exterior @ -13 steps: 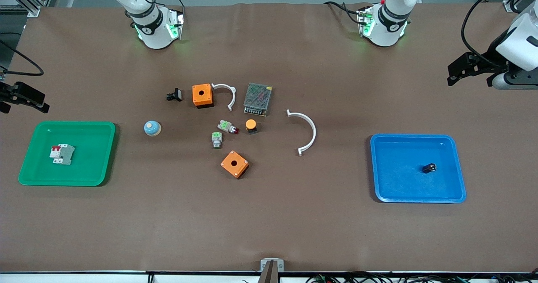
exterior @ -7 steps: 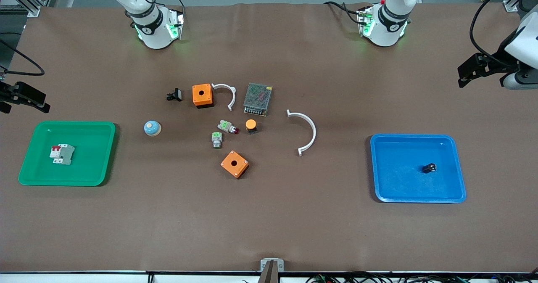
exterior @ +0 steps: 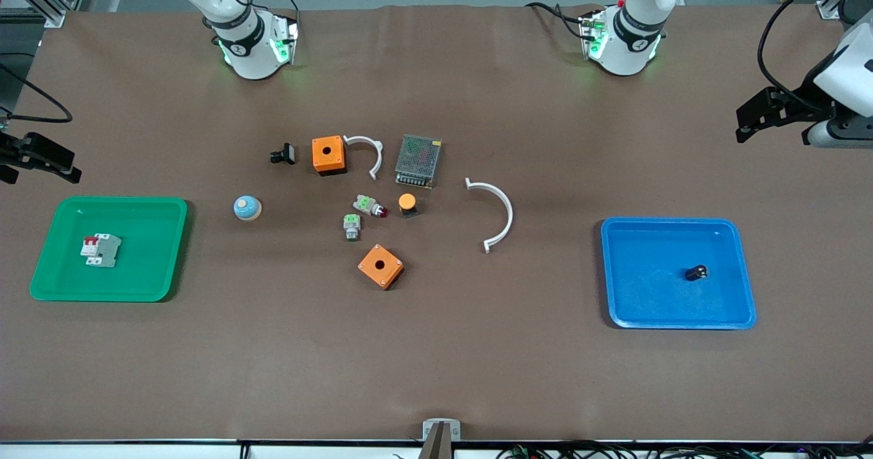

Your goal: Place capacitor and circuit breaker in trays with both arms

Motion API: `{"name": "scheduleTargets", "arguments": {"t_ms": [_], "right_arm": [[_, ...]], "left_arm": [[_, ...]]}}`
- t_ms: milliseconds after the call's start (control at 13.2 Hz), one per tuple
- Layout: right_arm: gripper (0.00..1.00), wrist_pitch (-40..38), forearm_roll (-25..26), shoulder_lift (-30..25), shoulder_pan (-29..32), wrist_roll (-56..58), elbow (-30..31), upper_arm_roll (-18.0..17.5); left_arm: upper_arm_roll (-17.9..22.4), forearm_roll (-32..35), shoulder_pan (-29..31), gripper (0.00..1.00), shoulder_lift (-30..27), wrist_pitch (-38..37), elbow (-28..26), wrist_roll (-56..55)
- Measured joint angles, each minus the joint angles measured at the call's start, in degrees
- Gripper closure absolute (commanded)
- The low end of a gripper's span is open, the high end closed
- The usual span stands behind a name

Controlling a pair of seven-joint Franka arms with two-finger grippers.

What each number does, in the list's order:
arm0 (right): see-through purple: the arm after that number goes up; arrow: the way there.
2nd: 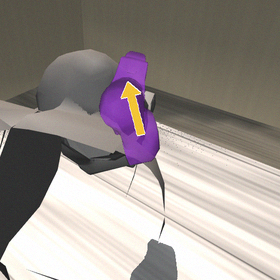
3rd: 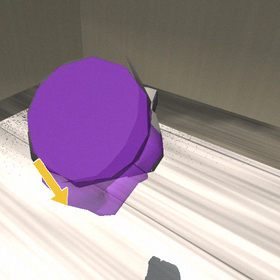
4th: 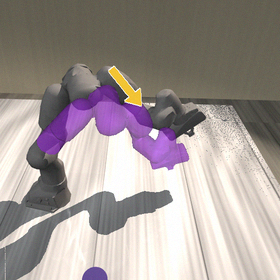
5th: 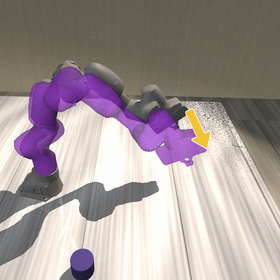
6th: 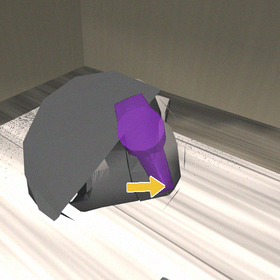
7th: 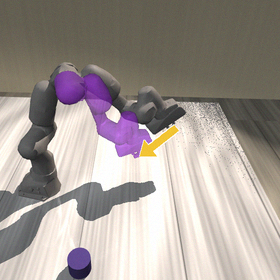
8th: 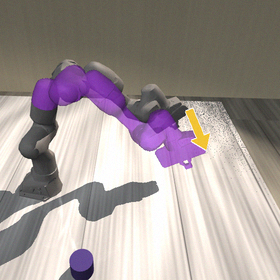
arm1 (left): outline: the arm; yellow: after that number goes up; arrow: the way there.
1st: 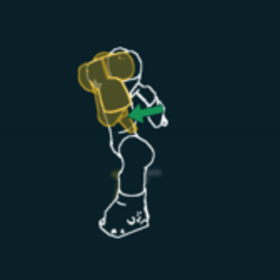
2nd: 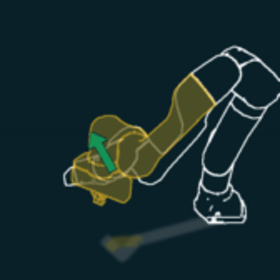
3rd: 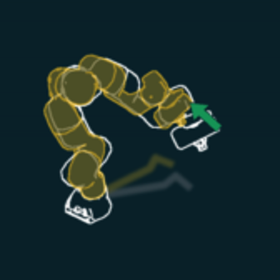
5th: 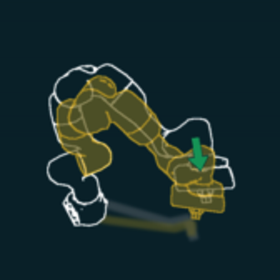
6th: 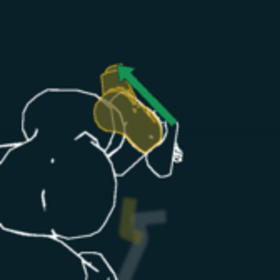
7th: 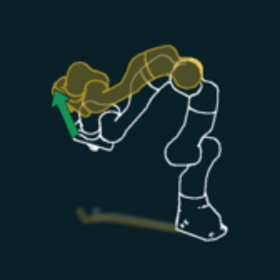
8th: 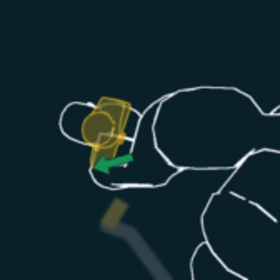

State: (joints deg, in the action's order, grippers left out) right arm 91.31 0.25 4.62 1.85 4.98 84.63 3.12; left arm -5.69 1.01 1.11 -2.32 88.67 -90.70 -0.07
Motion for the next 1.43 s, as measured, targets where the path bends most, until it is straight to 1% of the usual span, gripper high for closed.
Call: {"name": "scheduleTargets", "arguments": {"t_ms": [528, 981, 1434], "right_arm": [[0.0, 0.1, 0.0, 0.0, 0.0, 0.0, 0.0, 0.0], [0.0, 0.1, 0.0, 0.0, 0.0, 0.0, -0.1, 0.0], [0.0, -0.2, 0.0, -0.2, 0.0, 0.0, 0.0, 0.0]], "left_arm": [[-0.3, -0.3, 0.1, 0.0, 0.0, 0.0, -0.2, -0.4], [-1.9, -0.3, 0.0, 0.0, 0.0, -0.1, -0.2, -4.8], [-2.5, -0.3, 0.0, 0.0, 0.0, -0.1, -0.2, -5.3]]}}
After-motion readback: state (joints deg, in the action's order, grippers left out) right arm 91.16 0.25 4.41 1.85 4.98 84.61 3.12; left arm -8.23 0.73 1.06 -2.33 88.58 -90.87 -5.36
